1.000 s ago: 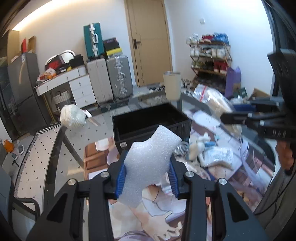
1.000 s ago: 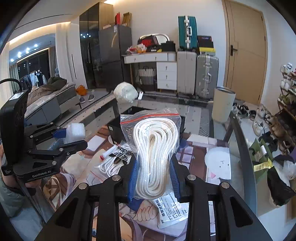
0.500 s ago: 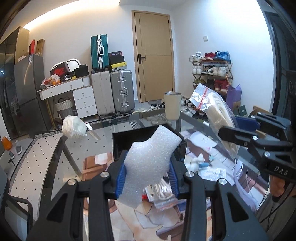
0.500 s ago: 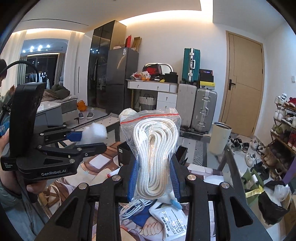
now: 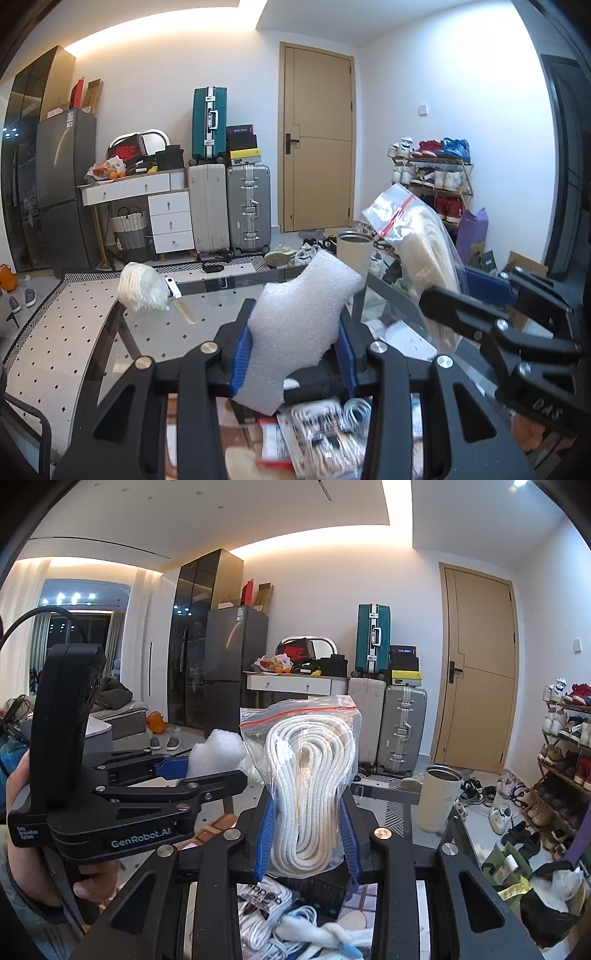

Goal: Organize soft objects
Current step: 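Carry the foam with the left tool while the right tool carries the rope bag over the black box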

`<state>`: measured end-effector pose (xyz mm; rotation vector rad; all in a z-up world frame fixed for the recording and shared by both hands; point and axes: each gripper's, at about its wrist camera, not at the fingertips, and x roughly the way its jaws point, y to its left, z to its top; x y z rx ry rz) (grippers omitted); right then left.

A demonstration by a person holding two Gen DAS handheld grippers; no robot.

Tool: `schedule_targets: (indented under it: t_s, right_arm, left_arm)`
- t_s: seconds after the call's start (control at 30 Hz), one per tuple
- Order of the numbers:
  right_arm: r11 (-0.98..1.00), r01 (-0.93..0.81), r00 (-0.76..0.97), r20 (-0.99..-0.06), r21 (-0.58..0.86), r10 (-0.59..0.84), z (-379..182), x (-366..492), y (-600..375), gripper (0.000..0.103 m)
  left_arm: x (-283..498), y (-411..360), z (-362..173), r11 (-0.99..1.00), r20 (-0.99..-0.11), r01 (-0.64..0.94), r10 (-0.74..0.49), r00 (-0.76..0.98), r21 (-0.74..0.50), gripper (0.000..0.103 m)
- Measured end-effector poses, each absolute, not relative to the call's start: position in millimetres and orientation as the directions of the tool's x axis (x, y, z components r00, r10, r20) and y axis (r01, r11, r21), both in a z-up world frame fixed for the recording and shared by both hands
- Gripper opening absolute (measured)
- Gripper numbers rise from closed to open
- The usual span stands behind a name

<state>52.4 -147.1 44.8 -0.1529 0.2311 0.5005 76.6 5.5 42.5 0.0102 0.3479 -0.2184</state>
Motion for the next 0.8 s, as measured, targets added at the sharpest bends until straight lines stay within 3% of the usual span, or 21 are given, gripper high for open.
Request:
schedule_targets:
  t_s: [0.37, 0.8]
  right_arm:
    - [0.893, -0.446, 0.87, -0.266, -0.063, 0.416, 52, 127, -127, 0.032]
    - [0.911, -0.411, 0.747, -0.558, 0.039, 0.361, -2, 222, -110, 0.032]
  left_arm:
    - [146, 19, 34, 0.986, -0.359, 0.138, -0.162, 0.919, -0.092, 0.039]
    - [194, 25, -20, 0.979, -0.579, 0.117, -0.192, 0.792, -0.165, 0.039]
